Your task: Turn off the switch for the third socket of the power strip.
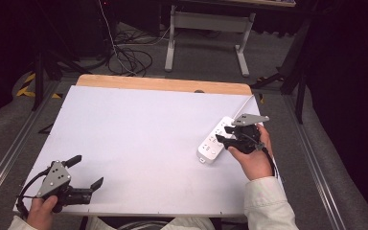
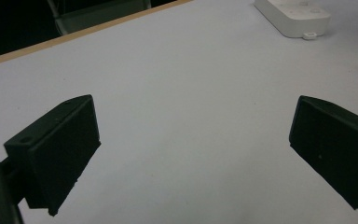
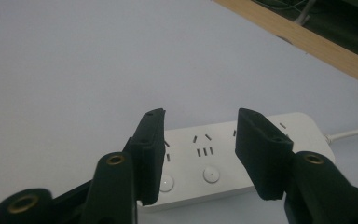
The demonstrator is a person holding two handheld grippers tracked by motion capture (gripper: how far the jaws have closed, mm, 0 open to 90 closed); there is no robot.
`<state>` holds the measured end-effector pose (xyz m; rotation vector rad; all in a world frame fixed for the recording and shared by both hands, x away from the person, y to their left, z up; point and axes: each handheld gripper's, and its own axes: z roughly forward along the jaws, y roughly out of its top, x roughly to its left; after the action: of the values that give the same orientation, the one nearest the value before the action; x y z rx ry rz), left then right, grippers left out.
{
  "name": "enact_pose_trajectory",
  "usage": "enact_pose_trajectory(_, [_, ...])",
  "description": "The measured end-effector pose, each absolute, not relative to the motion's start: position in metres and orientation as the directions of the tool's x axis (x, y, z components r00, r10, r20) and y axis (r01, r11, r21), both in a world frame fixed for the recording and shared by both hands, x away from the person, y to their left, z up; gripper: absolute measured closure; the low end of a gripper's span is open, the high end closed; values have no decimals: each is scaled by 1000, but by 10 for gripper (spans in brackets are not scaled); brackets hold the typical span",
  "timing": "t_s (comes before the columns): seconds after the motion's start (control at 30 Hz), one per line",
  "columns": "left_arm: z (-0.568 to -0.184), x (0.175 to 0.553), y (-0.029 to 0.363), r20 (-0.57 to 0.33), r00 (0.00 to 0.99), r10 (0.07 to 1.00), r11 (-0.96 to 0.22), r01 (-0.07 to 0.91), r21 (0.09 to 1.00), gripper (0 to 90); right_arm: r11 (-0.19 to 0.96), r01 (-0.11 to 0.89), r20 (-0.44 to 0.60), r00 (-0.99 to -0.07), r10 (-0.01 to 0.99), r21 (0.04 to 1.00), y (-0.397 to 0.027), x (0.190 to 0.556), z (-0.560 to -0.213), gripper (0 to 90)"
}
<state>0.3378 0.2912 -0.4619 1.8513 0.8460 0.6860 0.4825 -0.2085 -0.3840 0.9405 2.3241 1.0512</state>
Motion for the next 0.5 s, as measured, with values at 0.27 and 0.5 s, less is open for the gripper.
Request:
enact_pose_trajectory(0.27, [-462,338,291,94,602,793,-305,259,916,20,460,375,-86,-694,715,805,-215,461,-377,428])
enact_pose_trajectory(0.5, [-462,338,291,99,603,791,-310,257,915,20,409,352,-35,-721,692,842,-221,442,-376,418])
